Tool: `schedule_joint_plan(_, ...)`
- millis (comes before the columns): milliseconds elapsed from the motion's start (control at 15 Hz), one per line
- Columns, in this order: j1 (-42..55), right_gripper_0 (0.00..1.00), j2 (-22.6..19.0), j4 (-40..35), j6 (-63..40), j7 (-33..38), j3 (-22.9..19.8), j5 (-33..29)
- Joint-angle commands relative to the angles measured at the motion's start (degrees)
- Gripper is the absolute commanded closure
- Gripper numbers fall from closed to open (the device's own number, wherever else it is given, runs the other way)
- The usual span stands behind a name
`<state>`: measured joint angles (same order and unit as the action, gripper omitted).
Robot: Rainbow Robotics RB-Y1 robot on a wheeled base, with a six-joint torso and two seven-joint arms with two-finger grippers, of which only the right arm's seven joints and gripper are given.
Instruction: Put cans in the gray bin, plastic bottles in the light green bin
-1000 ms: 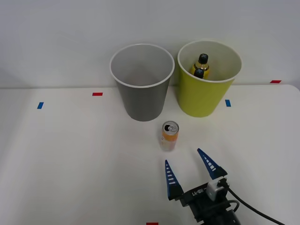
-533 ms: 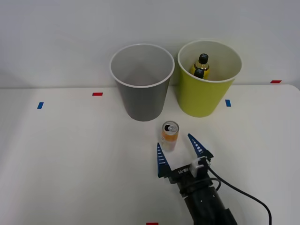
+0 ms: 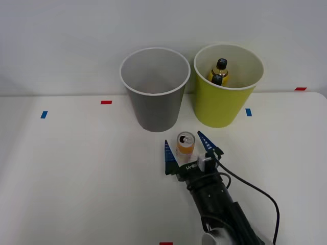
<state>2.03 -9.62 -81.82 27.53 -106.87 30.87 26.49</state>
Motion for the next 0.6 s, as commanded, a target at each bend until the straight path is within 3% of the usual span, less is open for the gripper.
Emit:
schedule_joint_plan(67, -0.8, 0.0, 0.04, 0.0, -0.55, 0.0, -0.11, 0.31)
schedule_joint_plan(600, -1.5, 0.0, -0.14, 0.0, -0.64, 0.26, -0.2, 1.19)
